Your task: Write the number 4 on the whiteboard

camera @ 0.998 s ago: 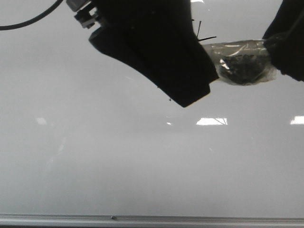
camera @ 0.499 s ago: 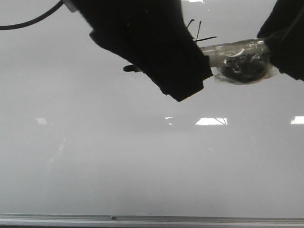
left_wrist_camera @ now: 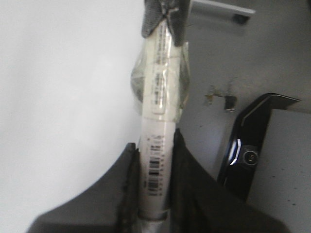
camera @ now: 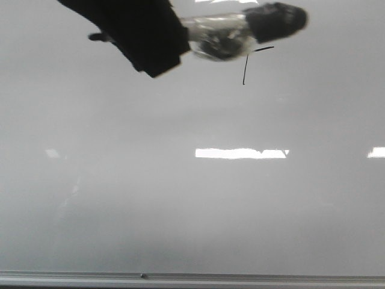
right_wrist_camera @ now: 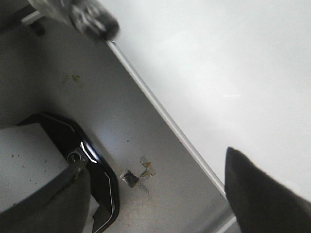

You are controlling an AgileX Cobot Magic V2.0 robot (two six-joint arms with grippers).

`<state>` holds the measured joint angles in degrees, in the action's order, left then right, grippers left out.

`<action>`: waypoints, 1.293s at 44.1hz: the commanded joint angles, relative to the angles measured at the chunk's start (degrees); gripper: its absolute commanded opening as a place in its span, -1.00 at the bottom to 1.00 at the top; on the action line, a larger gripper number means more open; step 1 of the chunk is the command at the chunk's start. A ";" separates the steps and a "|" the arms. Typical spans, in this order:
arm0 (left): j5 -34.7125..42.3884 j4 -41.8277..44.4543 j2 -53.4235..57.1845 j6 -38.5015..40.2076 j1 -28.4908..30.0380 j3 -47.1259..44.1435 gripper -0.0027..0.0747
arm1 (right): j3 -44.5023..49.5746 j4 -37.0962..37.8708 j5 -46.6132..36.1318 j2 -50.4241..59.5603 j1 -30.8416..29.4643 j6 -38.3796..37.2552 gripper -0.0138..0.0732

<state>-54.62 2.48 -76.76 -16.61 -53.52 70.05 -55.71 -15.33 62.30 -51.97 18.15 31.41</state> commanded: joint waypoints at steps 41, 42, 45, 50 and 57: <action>55.05 6.10 22.55 32.41 55.14 -30.77 -0.98 | -1.84 -0.17 -1.56 5.48 -4.00 -2.96 0.68; 56.98 6.25 21.72 32.41 55.14 -31.70 -0.98 | -1.84 -0.17 -1.67 5.35 -4.00 -2.96 0.68; 63.08 6.45 19.34 32.41 55.14 -33.41 -0.98 | -1.84 -0.17 -1.97 5.29 -4.00 -2.96 0.68; 69.09 6.45 15.25 32.41 55.14 -34.04 -0.98 | -1.84 -0.17 -2.25 5.29 -4.00 -2.96 0.68; 77.80 6.45 8.14 32.41 55.14 -34.04 -0.98 | -1.84 -0.17 -2.24 5.29 -4.00 -2.96 0.68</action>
<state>13.87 9.58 -66.65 15.19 1.51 34.59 -55.71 -15.08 63.32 -46.83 14.50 28.25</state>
